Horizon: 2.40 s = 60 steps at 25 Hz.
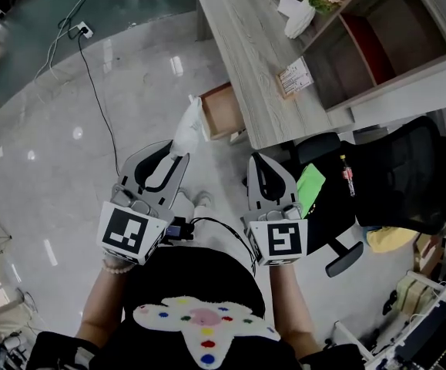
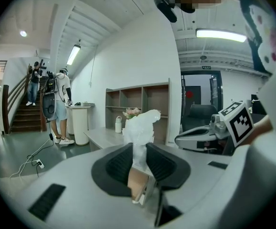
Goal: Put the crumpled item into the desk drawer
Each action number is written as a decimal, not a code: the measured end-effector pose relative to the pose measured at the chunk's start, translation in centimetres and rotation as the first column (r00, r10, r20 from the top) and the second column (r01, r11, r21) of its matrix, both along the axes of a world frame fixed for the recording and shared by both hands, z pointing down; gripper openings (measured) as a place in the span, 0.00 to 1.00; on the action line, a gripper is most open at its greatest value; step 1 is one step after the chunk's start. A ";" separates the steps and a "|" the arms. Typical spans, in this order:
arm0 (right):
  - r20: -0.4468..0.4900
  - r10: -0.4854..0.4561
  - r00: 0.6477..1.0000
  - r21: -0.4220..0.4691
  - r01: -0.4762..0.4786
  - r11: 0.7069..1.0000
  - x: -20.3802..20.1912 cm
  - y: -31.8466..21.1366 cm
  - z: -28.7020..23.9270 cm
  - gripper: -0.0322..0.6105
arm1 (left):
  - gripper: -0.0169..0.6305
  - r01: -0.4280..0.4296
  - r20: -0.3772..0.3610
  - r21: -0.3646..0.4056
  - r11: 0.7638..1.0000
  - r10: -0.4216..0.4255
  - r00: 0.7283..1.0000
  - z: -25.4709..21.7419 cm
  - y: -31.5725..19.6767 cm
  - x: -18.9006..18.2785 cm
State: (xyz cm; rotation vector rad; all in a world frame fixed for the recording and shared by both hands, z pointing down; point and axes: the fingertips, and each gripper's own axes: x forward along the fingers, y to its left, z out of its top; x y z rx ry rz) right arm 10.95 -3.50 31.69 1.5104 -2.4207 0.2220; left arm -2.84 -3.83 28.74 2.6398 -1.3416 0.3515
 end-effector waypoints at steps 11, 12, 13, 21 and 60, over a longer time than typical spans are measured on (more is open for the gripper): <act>0.029 0.055 0.998 0.050 -0.056 0.997 0.1 -3.2 -0.8 0.05 | 0.18 -0.097 -0.007 0.019 0.995 0.097 0.995 -0.9 -3.5 1.3; 0.028 0.061 0.998 0.050 -0.062 0.997 0.1 -3.2 -0.8 0.05 | 0.18 -0.101 -0.007 0.017 0.995 0.101 0.995 -0.8 -3.7 1.1; 0.027 0.068 0.997 0.051 -0.069 0.996 0.1 -3.3 -0.7 0.05 | 0.18 -0.104 -0.009 0.018 0.994 0.104 0.995 -0.8 -3.9 1.0; 0.009 0.086 0.996 0.051 -0.086 0.995 -0.9 -4.4 -1.1 0.05 | 0.18 -0.120 -0.023 0.034 0.992 0.121 0.992 -1.0 -5.2 0.2; -0.020 0.128 0.992 -0.068 -0.129 0.989 -1.1 -8.1 7.4 0.05 | 0.18 -0.184 0.040 -0.146 0.972 0.192 0.981 10.6 -8.7 -0.4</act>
